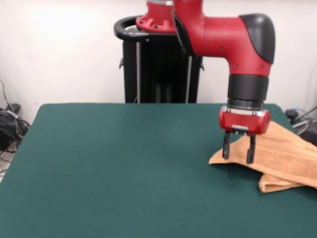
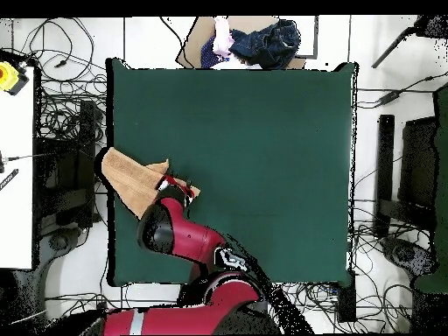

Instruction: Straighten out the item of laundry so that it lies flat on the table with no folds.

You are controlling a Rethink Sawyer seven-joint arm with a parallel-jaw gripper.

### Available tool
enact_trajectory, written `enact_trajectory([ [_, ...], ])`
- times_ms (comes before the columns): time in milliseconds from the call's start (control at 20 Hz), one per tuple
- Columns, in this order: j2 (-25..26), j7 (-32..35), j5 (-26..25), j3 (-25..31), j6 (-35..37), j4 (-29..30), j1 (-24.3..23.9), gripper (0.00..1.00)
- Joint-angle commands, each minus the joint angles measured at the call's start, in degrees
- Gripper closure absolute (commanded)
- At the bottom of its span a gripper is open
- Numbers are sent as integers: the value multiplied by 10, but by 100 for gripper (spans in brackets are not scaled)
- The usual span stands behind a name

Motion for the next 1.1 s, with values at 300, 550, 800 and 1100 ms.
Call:
enact_trajectory([
  [300,-34,120,61,-26,106,34,3,0],
  [550,-12,125,46,-25,91,28,-3,0],
  [800,6,130,24,-9,82,33,-20,0],
  [1100,18,127,18,-7,82,42,-21,0],
])
